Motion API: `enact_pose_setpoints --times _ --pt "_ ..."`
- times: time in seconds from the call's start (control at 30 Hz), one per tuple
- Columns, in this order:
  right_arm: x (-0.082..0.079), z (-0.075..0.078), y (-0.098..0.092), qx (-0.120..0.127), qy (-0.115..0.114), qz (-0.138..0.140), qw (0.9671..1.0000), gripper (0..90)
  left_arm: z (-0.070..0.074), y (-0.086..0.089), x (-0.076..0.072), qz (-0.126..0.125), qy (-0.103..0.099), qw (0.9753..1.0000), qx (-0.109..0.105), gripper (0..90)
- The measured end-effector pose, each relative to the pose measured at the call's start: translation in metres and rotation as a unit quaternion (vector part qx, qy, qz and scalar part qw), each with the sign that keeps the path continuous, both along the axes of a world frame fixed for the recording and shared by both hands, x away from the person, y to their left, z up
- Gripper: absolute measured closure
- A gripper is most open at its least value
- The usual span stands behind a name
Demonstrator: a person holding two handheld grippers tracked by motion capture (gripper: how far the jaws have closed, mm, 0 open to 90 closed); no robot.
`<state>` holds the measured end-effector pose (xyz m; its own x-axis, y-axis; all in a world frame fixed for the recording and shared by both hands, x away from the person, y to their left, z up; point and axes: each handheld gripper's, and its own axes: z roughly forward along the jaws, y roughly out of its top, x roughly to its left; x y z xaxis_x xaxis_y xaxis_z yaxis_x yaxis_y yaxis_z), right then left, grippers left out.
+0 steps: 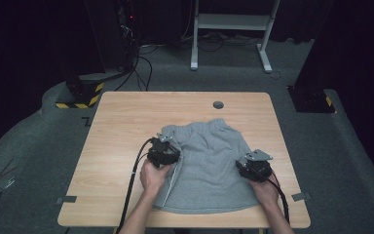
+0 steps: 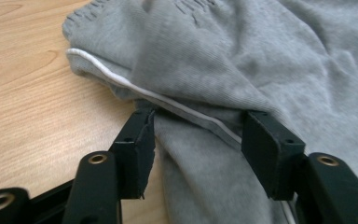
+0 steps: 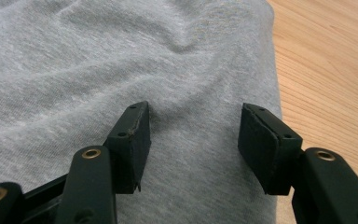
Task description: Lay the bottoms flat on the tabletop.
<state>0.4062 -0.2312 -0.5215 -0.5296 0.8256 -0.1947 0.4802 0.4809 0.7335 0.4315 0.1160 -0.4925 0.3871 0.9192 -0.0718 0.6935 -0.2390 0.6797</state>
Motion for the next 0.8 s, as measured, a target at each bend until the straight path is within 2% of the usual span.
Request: enact_pose_setpoints --times 0.17,0.27,0.33,0.37,0.43,0.47,0.5,0.6,0.77,0.8 --pt "0.000 0.000 0.000 -0.002 -0.001 0.000 1.0000 43.8 -0.003 -0.008 0.012 0.002 0.005 0.9999 0.010 46.0" --pt "0.000 0.000 0.000 -0.003 -0.002 0.000 1.0000 43.8 -0.007 -0.009 0.015 0.002 0.014 0.9999 -0.001 50.5" --pt "0.000 0.000 0.000 -0.003 -0.002 0.001 1.0000 43.8 -0.008 -0.010 0.015 0.000 0.018 0.9998 -0.004 57.0" --pt "0.000 0.000 0.000 -0.002 -0.002 0.000 1.0000 43.8 -0.008 -0.011 0.015 -0.001 0.016 0.9999 -0.005 65.6" --pt "-0.001 0.000 0.000 -0.002 -0.001 -0.001 1.0000 43.8 -0.008 -0.011 0.015 -0.004 0.014 0.9999 -0.005 72.6" --pt "-0.001 0.000 0.000 -0.002 -0.001 -0.001 1.0000 43.8 -0.007 -0.010 0.015 -0.008 0.015 0.9999 -0.003 72.6" --pt "-0.001 0.000 0.001 -0.002 -0.002 0.000 1.0000 43.8 -0.006 -0.007 0.015 -0.010 0.016 0.9998 -0.003 78.4" --pt "-0.001 0.000 0.001 -0.002 -0.002 -0.001 1.0000 43.8 -0.003 -0.003 0.013 -0.015 0.011 0.9998 0.000 85.1" --pt "-0.001 0.000 0.001 -0.003 -0.002 -0.001 1.0000 43.8 0.000 -0.001 0.012 -0.014 0.008 0.9998 -0.008 83.2" --pt "-0.001 0.000 0.001 -0.003 -0.002 -0.001 1.0000 43.8 0.000 -0.001 0.012 -0.011 0.006 0.9999 -0.009 77.2"
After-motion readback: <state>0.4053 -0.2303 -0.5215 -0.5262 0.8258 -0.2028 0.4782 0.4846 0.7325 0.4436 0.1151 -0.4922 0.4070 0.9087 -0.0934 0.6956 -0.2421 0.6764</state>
